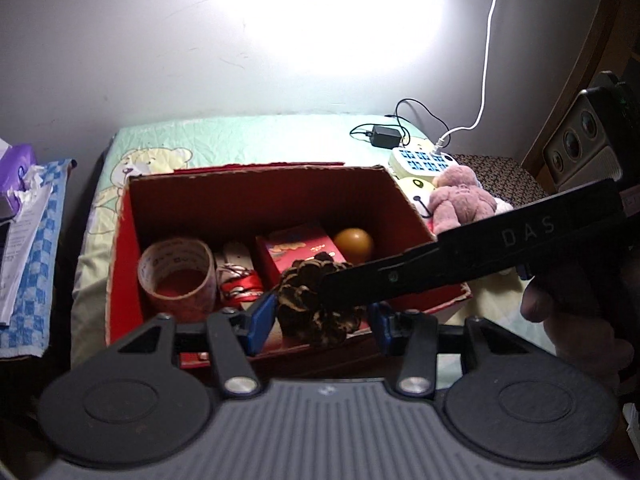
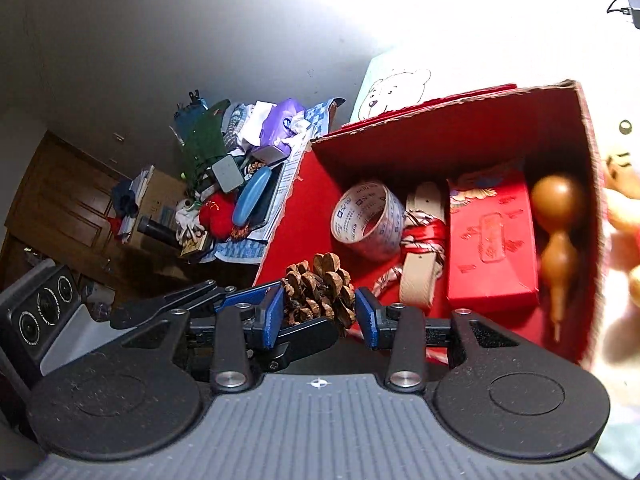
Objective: Organize objects
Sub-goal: 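Lift the pine cone and carry it over the box rim, then lower the held pine cone into the box beside the tape roll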
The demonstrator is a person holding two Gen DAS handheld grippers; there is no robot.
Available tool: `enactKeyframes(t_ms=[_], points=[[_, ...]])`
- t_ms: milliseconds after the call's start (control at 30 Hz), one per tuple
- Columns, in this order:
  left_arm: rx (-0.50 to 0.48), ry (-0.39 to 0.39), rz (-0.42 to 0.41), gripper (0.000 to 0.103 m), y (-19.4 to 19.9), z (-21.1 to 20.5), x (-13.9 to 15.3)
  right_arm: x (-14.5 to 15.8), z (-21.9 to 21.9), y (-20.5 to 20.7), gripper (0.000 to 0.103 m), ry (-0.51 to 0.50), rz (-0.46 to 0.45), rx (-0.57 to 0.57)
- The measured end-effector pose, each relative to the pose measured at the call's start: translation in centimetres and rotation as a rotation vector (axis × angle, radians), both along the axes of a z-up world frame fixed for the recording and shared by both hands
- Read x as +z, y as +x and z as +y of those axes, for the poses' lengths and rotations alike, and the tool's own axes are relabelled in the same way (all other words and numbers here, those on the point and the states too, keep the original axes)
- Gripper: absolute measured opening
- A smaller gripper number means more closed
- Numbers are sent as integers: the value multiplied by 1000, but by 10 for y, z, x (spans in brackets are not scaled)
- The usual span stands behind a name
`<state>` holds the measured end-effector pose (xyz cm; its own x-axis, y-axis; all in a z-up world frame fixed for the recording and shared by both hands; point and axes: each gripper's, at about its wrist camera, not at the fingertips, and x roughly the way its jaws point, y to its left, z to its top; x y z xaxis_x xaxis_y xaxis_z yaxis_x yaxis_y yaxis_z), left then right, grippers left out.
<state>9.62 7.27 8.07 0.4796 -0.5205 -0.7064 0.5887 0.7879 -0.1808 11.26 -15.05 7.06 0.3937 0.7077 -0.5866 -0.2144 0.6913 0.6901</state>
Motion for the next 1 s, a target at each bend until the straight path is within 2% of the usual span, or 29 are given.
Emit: enactKeyframes(t_ms=[300,667,1000], points=[[61,9,54,48,36,21,-25,-23,26,31,42,-13,49,-2],[98,36,128,48,69,25,-50,-51,34,64,42,-10,133,17],[102,155,105,48,74,11,-61,-75,21,82,42,88,260,-4]])
